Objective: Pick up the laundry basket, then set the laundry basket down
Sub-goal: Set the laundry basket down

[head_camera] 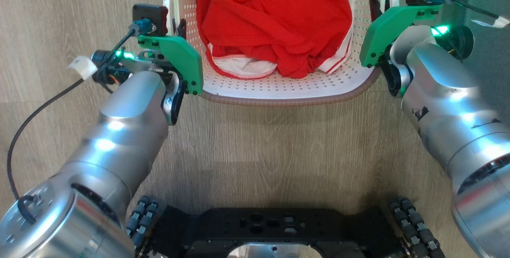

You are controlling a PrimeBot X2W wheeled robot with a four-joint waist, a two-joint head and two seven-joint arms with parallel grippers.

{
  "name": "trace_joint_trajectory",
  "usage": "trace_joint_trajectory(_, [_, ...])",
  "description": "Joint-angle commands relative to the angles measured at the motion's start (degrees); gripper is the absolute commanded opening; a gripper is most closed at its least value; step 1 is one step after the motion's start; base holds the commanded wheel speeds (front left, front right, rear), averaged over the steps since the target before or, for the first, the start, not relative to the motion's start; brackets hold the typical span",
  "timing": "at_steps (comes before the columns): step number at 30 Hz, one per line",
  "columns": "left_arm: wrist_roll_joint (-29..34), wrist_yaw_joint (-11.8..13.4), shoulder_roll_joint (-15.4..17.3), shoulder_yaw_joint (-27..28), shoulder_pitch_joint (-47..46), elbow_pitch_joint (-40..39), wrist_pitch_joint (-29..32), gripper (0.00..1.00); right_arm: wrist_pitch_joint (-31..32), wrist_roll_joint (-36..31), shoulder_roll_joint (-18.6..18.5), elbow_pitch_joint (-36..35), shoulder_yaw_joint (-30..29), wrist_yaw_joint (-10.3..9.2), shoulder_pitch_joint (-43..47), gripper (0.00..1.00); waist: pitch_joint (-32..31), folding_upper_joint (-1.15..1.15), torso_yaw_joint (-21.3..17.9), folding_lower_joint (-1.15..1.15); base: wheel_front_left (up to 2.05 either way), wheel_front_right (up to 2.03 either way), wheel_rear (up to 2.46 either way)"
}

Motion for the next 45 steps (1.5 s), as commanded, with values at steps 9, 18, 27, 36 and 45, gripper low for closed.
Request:
trace_joint_trajectory(9, [2.4,0.8,1.6,2.3,-0.4,0.3,-0.7,0.00,-0.5,-5.7,1.3,-0.4,-4.0,0.08,2.4,0.00,0.6,0.00,-0.4,0.00,0.00,0.00,0.00])
trace_joint_trajectory(18, [3.3,1.0,1.6,3.5,-0.4,0.7,-0.7,0.00,-0.7,-9.8,1.7,-0.4,-8.1,0.08,2.5,0.39,0.8,0.00,-0.5,0.00,0.00,0.00,0.00])
trace_joint_trajectory(27, [3.4,1.8,1.6,5.1,0.3,0.7,-0.7,1.00,-1.0,-12.0,1.7,-0.4,-10.3,0.08,2.4,1.00,0.3,0.00,-0.3,0.00,0.00,0.00,0.00])
trace_joint_trajectory(36, [4.4,2.5,2.2,7.9,1.6,-0.7,-0.7,1.00,-1.8,-11.7,1.7,-0.9,-10.0,0.08,1.7,1.00,-2.3,0.00,-0.7,0.00,0.00,0.00,0.00])
trace_joint_trajectory(45, [9.5,3.9,5.0,13.7,5.5,-9.0,-0.7,1.00,-1.9,-14.0,1.7,-4.0,-14.3,0.08,2.6,1.00,-7.9,0.00,-1.3,0.00,0.00,0.00,0.00])
